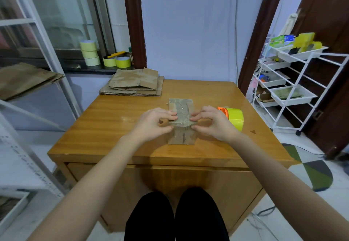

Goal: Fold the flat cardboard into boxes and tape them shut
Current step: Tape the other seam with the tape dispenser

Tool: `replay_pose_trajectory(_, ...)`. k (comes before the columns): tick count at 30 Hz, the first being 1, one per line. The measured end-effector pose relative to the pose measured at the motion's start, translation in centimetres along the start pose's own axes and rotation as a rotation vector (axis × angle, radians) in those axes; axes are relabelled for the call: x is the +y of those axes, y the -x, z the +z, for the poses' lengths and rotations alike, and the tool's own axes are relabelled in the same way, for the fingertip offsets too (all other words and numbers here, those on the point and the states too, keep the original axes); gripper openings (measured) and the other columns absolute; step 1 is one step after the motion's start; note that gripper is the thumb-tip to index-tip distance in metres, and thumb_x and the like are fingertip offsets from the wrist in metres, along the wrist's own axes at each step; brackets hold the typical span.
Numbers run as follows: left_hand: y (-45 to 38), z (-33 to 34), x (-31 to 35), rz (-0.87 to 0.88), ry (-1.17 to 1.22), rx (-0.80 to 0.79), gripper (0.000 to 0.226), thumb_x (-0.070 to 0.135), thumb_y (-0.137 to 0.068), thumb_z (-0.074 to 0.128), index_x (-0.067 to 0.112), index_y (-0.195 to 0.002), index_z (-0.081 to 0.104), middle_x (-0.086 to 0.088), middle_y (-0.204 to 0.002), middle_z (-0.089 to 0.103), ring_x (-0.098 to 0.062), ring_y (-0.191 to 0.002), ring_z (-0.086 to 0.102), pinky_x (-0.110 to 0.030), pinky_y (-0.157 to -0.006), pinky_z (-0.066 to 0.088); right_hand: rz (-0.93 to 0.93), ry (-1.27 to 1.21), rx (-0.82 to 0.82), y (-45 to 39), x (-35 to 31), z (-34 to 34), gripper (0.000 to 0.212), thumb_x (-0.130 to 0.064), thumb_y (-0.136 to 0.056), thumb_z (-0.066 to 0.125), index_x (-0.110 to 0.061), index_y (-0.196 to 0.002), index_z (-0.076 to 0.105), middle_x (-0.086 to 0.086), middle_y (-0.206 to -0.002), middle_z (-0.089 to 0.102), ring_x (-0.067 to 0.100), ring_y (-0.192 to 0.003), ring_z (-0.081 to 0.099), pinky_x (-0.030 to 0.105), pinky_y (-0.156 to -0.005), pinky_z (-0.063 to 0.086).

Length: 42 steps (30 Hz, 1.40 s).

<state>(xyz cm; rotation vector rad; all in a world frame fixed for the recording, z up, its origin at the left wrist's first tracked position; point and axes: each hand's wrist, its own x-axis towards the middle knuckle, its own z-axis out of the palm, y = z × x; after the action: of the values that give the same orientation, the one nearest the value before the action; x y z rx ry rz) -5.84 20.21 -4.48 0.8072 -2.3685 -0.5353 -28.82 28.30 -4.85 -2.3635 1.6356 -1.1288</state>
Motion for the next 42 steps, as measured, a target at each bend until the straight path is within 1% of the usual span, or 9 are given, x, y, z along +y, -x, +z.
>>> replay_pose_trajectory(11,0.4,0.3,0.0,0.048,-0.134,0.053,0.034,0.033,-0.081,0.074,0.026,-0.114,0.069,0.013,-0.124,0.063,-0.004,-0.117,0.053,-0.039,-0.089,0.052,-0.062,0.066,0.026,0.2,0.2,0.6,0.018,-0.025,-0.080,0.073,-0.012,-0.092,0.072,-0.002,-0.103,0.066,0.028,-0.093,0.060,0.044,-0.083,0.049)
replay_pose_trajectory(15,0.1,0.6,0.0,0.077,-0.166,0.083,0.038,0.037,-0.073,0.079,0.024,-0.108,0.072,0.012,-0.119,0.066,-0.005,-0.111,0.056,-0.037,-0.086,0.052,-0.093,0.175,0.043,0.2,0.2,1.1,0.029,-0.028,-0.071,0.082,-0.012,-0.091,0.068,0.003,-0.099,0.067,0.026,-0.084,0.056,0.039,-0.070,0.050)
replay_pose_trajectory(19,0.0,0.5,-0.2,0.077,-0.117,0.106,0.032,0.037,-0.076,0.077,0.026,-0.106,0.073,0.013,-0.115,0.067,0.000,-0.108,0.055,-0.032,-0.094,0.047,-0.121,0.192,0.050,0.1,0.6,1.1,0.031,-0.039,-0.074,0.074,-0.013,-0.090,0.068,0.002,-0.098,0.067,0.024,-0.080,0.055,0.039,-0.067,0.049)
replay_pose_trajectory(27,0.5,1.0,-0.1,0.036,-0.126,0.094,0.035,0.035,-0.079,0.075,0.027,-0.112,0.069,0.014,-0.123,0.063,-0.001,-0.115,0.051,-0.032,-0.082,0.052,-0.045,0.190,0.058,2.0,0.5,3.0,0.052,-0.031,-0.070,0.084,-0.009,-0.110,0.060,0.006,-0.117,0.059,0.024,-0.107,0.050,0.033,-0.090,0.041)
replay_pose_trajectory(31,0.4,1.0,-0.1,0.029,-0.098,0.108,0.032,0.035,-0.080,0.074,0.027,-0.111,0.070,0.014,-0.121,0.064,-0.002,-0.116,0.052,-0.035,-0.082,0.053,-0.033,0.091,0.066,1.3,0.2,2.0,0.035,-0.042,-0.084,0.064,-0.013,-0.103,0.062,-0.001,-0.110,0.060,0.020,-0.100,0.051,0.031,-0.087,0.042)
replay_pose_trajectory(33,0.4,1.2,-0.2,0.025,-0.078,0.115,0.030,0.034,-0.081,0.073,0.028,-0.110,0.070,0.013,-0.122,0.064,-0.002,-0.117,0.052,-0.037,-0.082,0.053,-0.037,0.108,0.043,1.2,0.3,1.9,0.030,-0.033,-0.084,0.068,-0.012,-0.104,0.062,0.001,-0.110,0.059,0.021,-0.102,0.049,0.033,-0.088,0.043)
replay_pose_trajectory(36,0.7,1.3,-0.4,0.022,-0.055,0.106,0.032,0.037,-0.081,0.071,0.029,-0.112,0.068,0.014,-0.124,0.062,-0.003,-0.119,0.051,-0.042,-0.082,0.054,-0.022,0.138,-0.017,1.7,0.3,2.3,0.044,-0.026,-0.075,0.078,-0.011,-0.110,0.057,0.003,-0.117,0.055,0.021,-0.111,0.046,0.033,-0.094,0.039)
replay_pose_trajectory(40,0.7,0.7,0.4,-0.054,-0.034,0.040,0.049,0.067,-0.080,0.050,0.034,-0.112,0.067,0.018,-0.126,0.059,0.003,-0.118,0.046,-0.043,-0.088,0.051,0.025,0.084,-0.016,1.4,-0.3,1.6,0.041,-0.048,-0.081,0.057,-0.013,-0.104,0.059,-0.001,-0.111,0.058,0.018,-0.107,0.047,0.029,-0.089,0.039)
replay_pose_trajectory(42,0.4,0.7,0.9,-0.101,-0.034,0.048,0.042,0.061,-0.089,0.045,0.032,-0.110,0.069,0.016,-0.123,0.061,0.002,-0.113,0.047,-0.042,-0.092,0.048,0.105,-0.014,-0.006,0.7,-0.7,1.3,0.041,-0.052,-0.088,0.042,-0.016,-0.094,0.062,-0.004,-0.099,0.057,0.016,-0.100,0.046,0.029,-0.084,0.038)
